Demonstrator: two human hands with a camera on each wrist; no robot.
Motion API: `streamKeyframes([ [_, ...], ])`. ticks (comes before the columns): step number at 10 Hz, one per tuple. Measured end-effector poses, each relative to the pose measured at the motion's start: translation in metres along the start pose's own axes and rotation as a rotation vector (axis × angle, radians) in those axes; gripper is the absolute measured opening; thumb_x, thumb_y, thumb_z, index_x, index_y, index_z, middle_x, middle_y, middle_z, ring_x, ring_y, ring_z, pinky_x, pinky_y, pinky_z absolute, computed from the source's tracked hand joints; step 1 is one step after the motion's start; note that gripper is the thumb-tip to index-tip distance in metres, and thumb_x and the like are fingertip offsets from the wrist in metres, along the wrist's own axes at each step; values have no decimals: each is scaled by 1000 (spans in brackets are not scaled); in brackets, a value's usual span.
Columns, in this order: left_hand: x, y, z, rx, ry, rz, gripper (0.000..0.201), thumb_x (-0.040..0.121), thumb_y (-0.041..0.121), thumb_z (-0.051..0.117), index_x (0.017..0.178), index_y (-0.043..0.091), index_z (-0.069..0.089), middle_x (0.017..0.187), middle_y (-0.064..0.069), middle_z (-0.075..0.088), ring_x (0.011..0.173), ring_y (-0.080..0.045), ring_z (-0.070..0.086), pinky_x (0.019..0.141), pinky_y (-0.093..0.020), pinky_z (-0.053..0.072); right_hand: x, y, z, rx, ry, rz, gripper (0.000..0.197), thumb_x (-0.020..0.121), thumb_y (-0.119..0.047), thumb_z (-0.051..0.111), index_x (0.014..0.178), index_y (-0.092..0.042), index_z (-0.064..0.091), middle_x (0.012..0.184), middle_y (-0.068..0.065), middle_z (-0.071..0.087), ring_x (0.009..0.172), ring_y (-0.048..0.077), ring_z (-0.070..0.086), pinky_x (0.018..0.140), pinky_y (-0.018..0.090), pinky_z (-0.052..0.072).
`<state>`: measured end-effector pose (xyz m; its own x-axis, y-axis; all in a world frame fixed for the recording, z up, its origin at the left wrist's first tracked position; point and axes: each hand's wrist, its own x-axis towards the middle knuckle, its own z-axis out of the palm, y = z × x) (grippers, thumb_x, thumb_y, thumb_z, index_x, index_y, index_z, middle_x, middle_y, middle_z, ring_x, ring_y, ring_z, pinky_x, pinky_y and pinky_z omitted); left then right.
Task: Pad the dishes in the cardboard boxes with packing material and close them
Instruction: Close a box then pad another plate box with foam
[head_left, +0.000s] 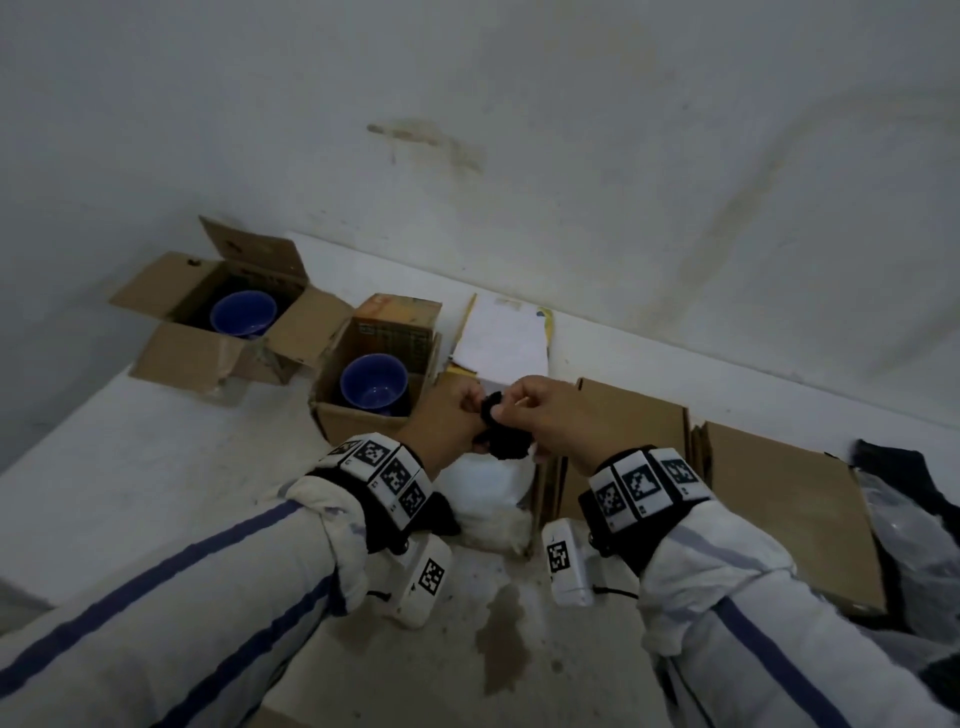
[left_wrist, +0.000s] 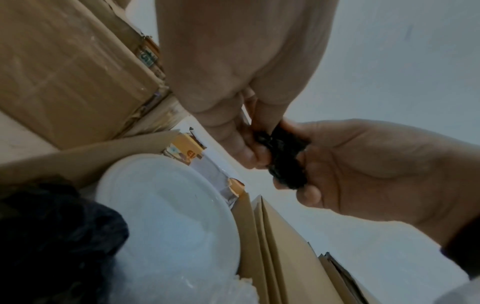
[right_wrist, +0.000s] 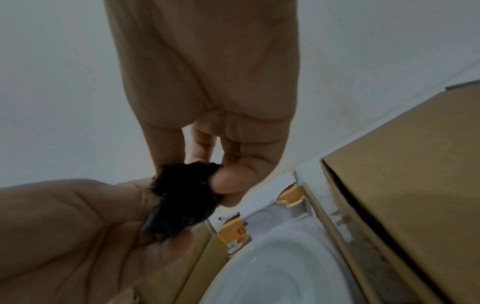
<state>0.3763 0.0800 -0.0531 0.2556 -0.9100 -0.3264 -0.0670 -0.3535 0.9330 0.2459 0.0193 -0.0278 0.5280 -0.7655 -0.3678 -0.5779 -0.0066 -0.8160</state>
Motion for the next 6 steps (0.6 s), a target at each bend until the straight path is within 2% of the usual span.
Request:
streamKeyframes([
  [1, 7, -6, -4, 23, -46, -19, 25, 85, -11, 54, 83, 14, 57, 97, -11, 60, 92, -27, 61, 76, -31, 55, 15, 1, 2, -62, 42, 5, 26, 81, -5, 68, 71, -17, 48, 81, 8, 57, 69, 26, 60, 57, 37, 55],
  [2, 11, -11, -8, 190, -189, -95, 41, 89, -11, 42, 118, 15, 56, 129, -2, 52, 122, -19, 49, 90, -28, 43, 29, 5, -4, -178, 143, 32, 25, 78, -4, 68, 66, -18, 51, 82, 7, 60, 79, 30, 64, 66, 40, 57],
  [3, 10, -14, -8, 545, -224, -174, 45, 95, 1, 42, 138, 12, 44, 147, -8, 39, 133, -22, 40, 101, -27, 36, 39, 8, -5, -470, 195, 66, 11, 83, -9, 59, 79, -18, 64, 92, 3, 62, 92, 24, 61, 70, 29, 49],
  [4, 10, -19, -3, 765, -266, -198, 47, 98, 9, 40, 144, 7, 36, 150, -12, 35, 137, -25, 35, 108, -27, 28, 47, 11, 2, -691, 125, 113, 29, 91, -7, 44, 106, -4, 68, 108, 12, 62, 104, 27, 57, 87, 31, 49],
  [5, 13, -22, 3, 917, -327, -202, 44, 98, 12, 39, 142, 4, 39, 148, -14, 38, 136, -27, 37, 109, -30, 29, 59, 16, 11, -924, 1, 123, 37, 93, -7, 38, 125, -8, 55, 114, 16, 49, 113, 29, 46, 103, 36, 37],
  [6, 16, -26, 2, 1079, -416, -147, 42, 98, 15, 40, 137, 3, 45, 143, -15, 44, 131, -28, 42, 107, -33, 33, 67, 24, 19, -987, -123, 107, 59, 92, -12, 43, 148, -21, 25, 133, 14, 38, 119, 31, 46, 99, 37, 39],
])
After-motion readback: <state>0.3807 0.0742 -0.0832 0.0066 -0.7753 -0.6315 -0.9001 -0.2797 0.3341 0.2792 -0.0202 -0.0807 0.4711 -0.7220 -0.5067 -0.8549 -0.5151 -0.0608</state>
